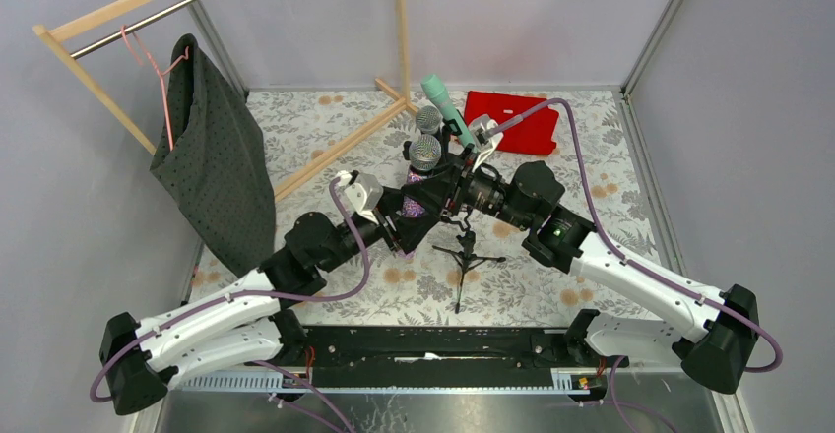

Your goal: Attach the microphones to the stand

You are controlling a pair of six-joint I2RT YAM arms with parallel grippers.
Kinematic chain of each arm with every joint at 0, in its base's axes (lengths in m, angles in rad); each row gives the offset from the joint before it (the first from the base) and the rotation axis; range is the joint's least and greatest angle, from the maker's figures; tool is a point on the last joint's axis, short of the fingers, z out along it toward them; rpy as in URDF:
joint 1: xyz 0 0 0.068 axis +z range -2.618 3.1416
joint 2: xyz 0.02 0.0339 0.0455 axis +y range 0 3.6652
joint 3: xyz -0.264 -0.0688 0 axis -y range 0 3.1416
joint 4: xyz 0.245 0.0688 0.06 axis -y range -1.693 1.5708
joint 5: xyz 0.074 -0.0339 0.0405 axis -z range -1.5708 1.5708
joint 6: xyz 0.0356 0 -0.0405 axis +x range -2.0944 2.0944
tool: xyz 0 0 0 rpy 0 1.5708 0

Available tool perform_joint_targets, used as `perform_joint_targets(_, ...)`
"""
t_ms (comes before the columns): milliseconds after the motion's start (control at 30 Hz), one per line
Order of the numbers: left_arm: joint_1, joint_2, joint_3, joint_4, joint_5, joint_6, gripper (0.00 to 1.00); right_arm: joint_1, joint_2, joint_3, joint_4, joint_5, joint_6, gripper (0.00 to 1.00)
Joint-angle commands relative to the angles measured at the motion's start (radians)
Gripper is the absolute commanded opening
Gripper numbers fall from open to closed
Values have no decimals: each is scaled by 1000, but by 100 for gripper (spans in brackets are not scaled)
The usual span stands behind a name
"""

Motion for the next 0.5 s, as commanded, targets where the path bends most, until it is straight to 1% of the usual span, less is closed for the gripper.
perform_joint_targets(0,2,-36,47,47,3,21,73,12,-42,10,62,28,4,0)
perform_joint_targets(133,2,-62,31,37,8,35,83,12,-92,4,34,92,-31,0)
perform_joint_targets(267,2,-92,18,18,27,51,92,12,-156,3,-18,202,-106,0)
perform_joint_targets(367,2,-120,-1,9,25,63,93,12,-205,-17,-23,289,-186,0)
perform_joint_targets(467,2,-146,-19,-3,4,88,93,12,-244,-39,-12,382,-231,0)
